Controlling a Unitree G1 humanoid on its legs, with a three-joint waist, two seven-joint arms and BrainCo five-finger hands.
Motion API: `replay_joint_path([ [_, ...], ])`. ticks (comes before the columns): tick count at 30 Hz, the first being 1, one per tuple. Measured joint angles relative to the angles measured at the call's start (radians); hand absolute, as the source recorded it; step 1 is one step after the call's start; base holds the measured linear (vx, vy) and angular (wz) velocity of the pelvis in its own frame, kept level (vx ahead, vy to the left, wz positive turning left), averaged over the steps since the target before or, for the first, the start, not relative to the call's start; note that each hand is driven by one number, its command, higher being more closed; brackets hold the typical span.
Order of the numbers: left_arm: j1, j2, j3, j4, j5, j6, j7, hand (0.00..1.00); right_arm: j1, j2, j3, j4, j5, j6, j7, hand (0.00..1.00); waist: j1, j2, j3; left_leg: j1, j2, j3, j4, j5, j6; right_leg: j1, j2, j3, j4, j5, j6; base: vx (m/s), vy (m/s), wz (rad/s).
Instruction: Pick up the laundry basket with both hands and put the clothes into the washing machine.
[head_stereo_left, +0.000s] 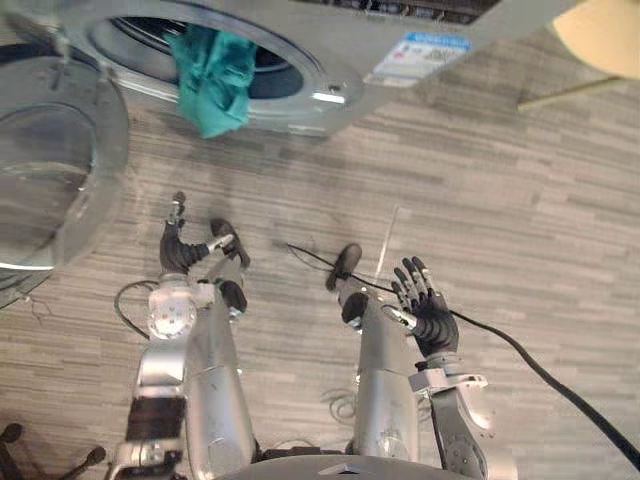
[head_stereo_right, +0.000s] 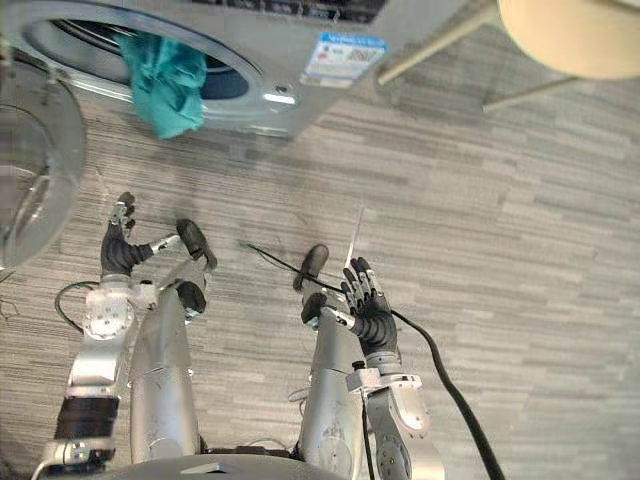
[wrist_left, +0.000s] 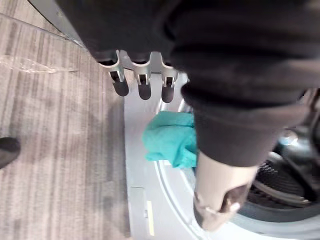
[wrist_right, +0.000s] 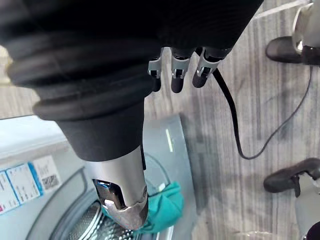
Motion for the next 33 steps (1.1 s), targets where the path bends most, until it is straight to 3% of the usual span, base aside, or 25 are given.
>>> replay_joint_path([
  [2,0.022,-0.008,-0.018,-0.021,-0.029,-0.030,-0.015,0.00,-0.010,0.000,-0.001,0.044,-0.027,0.001,-0.001,0.00,0.002,0.016,-0.017,0.032,-0.026,-0.003,-0.053,0.028,0.002,0.032,-0.015,-0.024,-0.019,-0.001,0.004,0.01,0.000,0.27],
  [6,0.027,-0.023,-0.042,0.002,-0.106,-0.048,-0.040,0.00,-0.071,0.001,-0.002,0.175,-0.093,0.015,-0.030,0.00,0.004,0.036,-0.037,0.080,-0.079,-0.047,-0.148,0.087,0.010,0.089,-0.046,-0.088,-0.018,0.002,0.008,0.02,-0.022,0.43],
  [11,0.055,-0.027,-0.069,0.077,-0.213,-0.052,-0.068,0.00,-0.292,0.005,-0.036,0.343,-0.129,0.044,-0.087,0.00,0.027,0.041,-0.039,0.114,-0.135,-0.121,-0.244,0.155,0.005,0.127,-0.101,-0.171,0.056,-0.042,0.000,0.01,-0.075,0.63],
  [17,0.115,-0.028,-0.122,0.100,-0.331,-0.060,-0.065,0.00,-0.601,0.023,-0.154,0.530,-0.043,0.021,-0.232,0.00,0.093,0.045,-0.037,0.023,-0.165,-0.209,-0.233,0.170,-0.003,0.080,-0.142,-0.229,0.158,-0.136,-0.004,-0.03,-0.088,0.44],
  [20,0.114,-0.047,-0.149,0.093,-0.351,-0.060,-0.067,0.00,-0.728,0.011,-0.172,0.666,-0.040,0.022,-0.273,0.00,0.103,0.058,-0.030,-0.044,-0.187,-0.257,-0.212,0.184,-0.009,0.054,-0.177,-0.280,0.209,-0.157,-0.004,0.02,-0.060,0.53],
  [26,0.092,-0.062,-0.208,0.025,-0.406,-0.083,-0.071,0.00,-1.032,-0.027,-0.161,0.903,-0.006,0.022,-0.309,0.00,0.147,0.082,-0.016,-0.110,-0.218,-0.295,-0.210,0.213,0.000,0.007,-0.223,-0.316,0.277,-0.198,-0.010,0.02,-0.046,0.33],
  [33,0.037,-0.079,-0.247,0.011,-0.474,-0.097,-0.064,0.00,-1.255,-0.043,-0.070,1.106,0.112,0.017,-0.346,0.00,0.162,0.089,-0.009,-0.149,-0.219,-0.310,-0.210,0.220,-0.005,-0.026,-0.231,-0.331,0.307,-0.220,-0.017,-0.01,-0.021,0.08],
])
